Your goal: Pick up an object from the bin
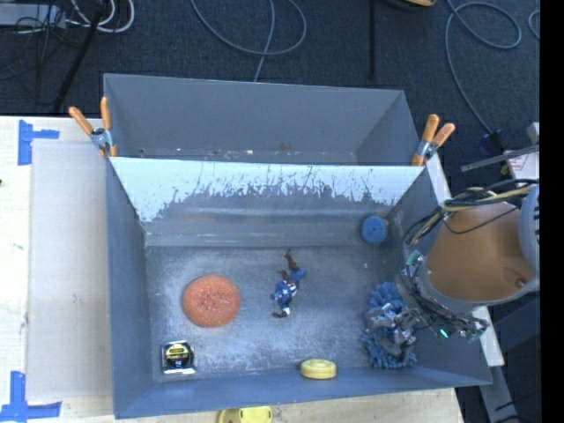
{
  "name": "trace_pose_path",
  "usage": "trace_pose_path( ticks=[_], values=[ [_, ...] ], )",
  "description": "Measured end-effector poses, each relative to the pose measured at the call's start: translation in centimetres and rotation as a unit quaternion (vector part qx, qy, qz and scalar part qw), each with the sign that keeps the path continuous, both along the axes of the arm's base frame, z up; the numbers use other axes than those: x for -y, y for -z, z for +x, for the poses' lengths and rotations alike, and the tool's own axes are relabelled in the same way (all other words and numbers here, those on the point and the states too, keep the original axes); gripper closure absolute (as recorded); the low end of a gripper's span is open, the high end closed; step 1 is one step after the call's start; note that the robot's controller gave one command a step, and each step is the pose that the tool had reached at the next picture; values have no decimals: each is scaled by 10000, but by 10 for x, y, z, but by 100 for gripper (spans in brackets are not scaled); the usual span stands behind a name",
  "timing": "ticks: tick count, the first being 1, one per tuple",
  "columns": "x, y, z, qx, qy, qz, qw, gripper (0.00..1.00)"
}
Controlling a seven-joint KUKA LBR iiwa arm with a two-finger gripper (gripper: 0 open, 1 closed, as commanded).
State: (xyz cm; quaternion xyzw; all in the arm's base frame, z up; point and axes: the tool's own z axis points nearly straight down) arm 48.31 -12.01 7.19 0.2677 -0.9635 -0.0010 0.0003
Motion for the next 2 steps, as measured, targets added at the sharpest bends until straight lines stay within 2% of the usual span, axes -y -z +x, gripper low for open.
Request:
trace_pose_path(
  ticks=[1, 2],
  values=[
    [0, 0, 0, 2, -13, 0, 10000, 100],
    [0, 0, 0, 2, -16, 0, 10000, 0]
  ],
)
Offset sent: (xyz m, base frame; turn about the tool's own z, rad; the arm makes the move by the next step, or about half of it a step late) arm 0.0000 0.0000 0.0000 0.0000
